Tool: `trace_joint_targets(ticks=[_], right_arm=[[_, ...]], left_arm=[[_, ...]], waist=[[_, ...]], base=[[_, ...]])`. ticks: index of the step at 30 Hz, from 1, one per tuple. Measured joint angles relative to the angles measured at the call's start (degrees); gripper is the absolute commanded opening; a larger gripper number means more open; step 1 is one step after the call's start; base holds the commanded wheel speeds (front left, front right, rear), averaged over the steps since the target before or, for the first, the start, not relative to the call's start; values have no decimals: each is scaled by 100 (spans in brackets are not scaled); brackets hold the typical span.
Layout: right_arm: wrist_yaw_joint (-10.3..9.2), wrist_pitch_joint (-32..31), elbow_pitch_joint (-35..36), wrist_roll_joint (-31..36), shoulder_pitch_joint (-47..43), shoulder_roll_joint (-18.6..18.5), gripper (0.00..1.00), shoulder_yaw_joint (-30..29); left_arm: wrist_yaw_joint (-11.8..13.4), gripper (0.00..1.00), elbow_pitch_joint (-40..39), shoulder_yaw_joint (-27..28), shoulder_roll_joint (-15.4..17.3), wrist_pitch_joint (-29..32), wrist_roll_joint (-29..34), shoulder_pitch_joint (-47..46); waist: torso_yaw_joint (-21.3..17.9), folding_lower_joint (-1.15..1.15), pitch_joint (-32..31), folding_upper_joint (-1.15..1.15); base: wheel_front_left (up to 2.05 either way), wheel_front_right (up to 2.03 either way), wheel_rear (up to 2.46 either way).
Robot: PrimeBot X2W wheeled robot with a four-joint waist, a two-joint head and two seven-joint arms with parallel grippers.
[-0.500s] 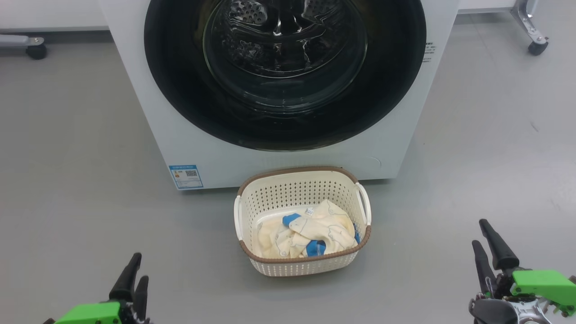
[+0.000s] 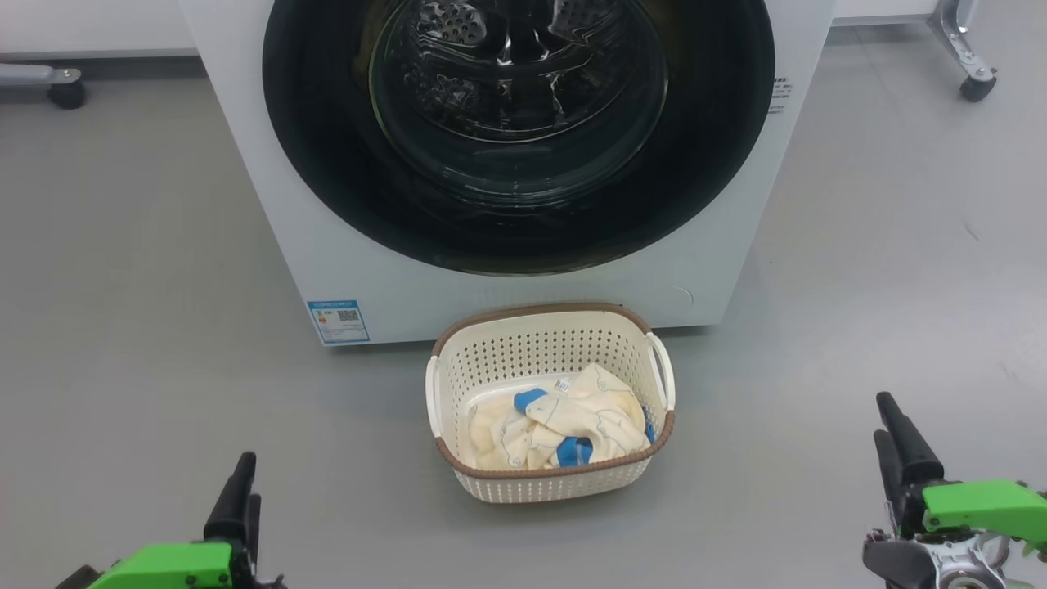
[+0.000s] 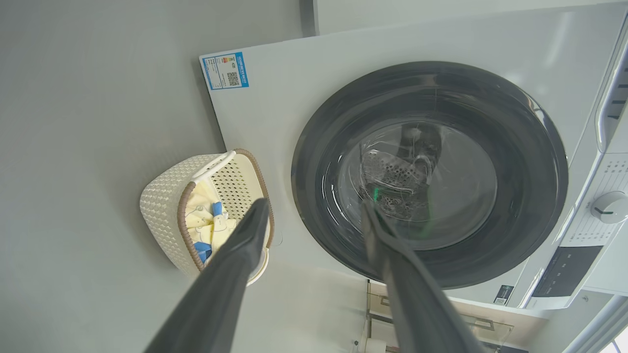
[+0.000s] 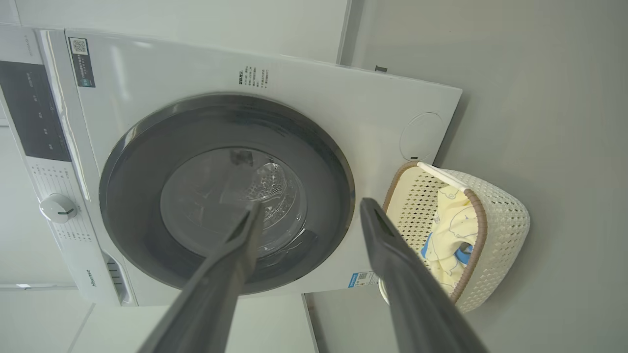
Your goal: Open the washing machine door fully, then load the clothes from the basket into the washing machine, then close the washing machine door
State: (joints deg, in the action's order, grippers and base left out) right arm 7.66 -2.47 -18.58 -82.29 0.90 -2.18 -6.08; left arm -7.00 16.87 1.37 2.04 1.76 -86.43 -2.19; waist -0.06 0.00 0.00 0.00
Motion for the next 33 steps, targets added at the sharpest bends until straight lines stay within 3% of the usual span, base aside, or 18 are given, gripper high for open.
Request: trace_joint_targets(ticks=[33], right_arm=[[0,584,71,3272,216,-69,100,-77]], left_arm=[[-3,100,-271,-129,-12,-533,3141,-104]], waist=[[-32,0,-7,0]], base=[[0,0,0]])
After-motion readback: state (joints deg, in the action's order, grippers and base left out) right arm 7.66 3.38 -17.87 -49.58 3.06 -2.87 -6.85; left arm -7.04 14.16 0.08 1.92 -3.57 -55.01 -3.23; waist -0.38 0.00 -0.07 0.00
